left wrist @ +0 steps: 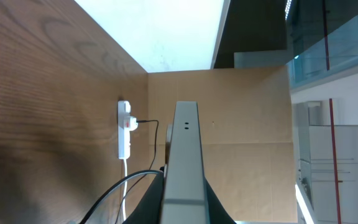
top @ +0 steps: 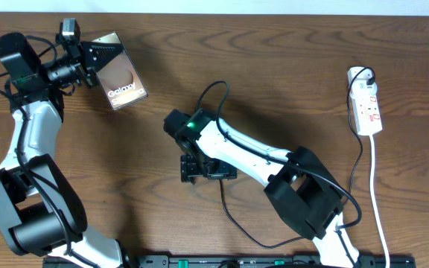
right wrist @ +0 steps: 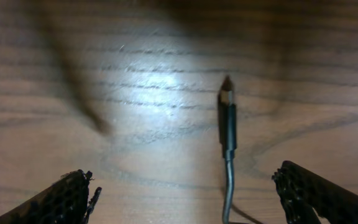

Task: Plug charger to phone and switch on socket
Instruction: 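Close the right gripper on the cable's connector end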

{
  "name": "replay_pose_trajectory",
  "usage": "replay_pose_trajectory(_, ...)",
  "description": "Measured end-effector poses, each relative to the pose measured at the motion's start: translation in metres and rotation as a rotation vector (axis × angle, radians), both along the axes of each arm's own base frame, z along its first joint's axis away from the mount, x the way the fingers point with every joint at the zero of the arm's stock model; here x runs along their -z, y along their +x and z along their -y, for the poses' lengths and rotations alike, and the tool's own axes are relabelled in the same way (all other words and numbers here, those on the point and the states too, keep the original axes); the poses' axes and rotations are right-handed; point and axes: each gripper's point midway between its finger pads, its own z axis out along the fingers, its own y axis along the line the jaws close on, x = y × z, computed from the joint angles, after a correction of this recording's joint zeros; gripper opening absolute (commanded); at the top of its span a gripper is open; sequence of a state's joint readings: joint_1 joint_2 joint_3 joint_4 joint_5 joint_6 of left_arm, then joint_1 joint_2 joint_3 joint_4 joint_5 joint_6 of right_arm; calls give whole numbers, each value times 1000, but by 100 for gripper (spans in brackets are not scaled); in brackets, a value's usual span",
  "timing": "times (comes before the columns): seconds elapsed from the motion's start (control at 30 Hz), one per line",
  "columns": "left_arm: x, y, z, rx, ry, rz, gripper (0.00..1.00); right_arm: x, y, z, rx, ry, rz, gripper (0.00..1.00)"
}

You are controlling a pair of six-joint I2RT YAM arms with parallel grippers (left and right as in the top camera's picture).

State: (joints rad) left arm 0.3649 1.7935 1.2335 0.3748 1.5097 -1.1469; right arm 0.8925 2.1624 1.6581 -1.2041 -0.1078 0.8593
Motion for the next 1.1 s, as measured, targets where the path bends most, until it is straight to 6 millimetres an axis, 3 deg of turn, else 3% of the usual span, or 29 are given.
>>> replay_pose_trajectory(0.63,0,0,0,0,0,0,7,21,4,5,19,-14,40,98)
replay_pose_trajectory(0.83,0,0,0,0,0,0,8,26,4,-3,-15,36,37,97)
replay_pose_trajectory(1.1,0,0,0,0,0,0,7,26,2,-2,-32,40,25,84)
